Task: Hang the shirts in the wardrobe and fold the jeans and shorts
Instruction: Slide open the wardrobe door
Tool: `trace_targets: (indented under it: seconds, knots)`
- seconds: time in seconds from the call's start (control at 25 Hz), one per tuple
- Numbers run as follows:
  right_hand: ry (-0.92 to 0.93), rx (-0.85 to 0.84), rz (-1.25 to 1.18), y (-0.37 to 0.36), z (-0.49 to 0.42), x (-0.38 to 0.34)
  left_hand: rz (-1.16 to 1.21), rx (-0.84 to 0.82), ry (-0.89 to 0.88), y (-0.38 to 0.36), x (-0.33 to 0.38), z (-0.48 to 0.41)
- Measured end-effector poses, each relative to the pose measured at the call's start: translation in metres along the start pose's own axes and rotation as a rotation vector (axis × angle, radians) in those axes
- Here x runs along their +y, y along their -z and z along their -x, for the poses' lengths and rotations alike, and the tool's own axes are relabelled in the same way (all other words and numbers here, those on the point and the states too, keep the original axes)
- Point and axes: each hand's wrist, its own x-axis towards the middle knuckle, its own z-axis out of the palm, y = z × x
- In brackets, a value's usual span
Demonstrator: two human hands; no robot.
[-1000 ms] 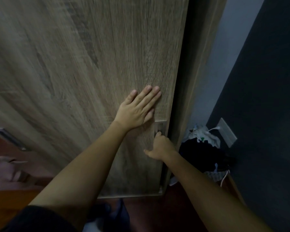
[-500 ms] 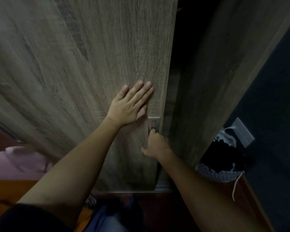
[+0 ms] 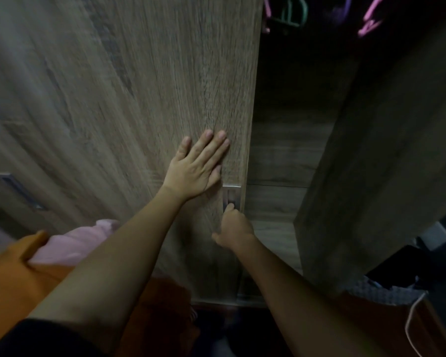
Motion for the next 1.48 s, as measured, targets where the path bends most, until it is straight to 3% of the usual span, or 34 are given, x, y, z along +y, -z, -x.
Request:
trace_targets:
  seconds: [0.48, 1.16, 1.32, 1.44, 1.48]
  knots:
    - [0.067, -0.024, -0.011, -0.044, -0.019, -0.109, 0.013, -0.093, 0.096, 0.008, -0.091, 0.079]
    - [0.208, 0.017, 0.047, -0.074, -0.038, -0.152, 0.045, -0.209, 0.211, 0.013, -0.131, 0.113]
    - [0.161, -0.125, 0.043, -0.063, -0.038, -0.157, 0.103, -0.412, 0.237, 0.038, -0.132, 0.108]
    - [0.092, -0.369, -0.008, -0.066, -0.025, -0.157, 0.198, -0.731, 0.274, 0.079, -0.136, 0.086]
    - [0.121, -0.359, 0.006, -0.071, -0.018, -0.155, 0.253, -0.832, 0.322, 0.096, -0.135, 0.079]
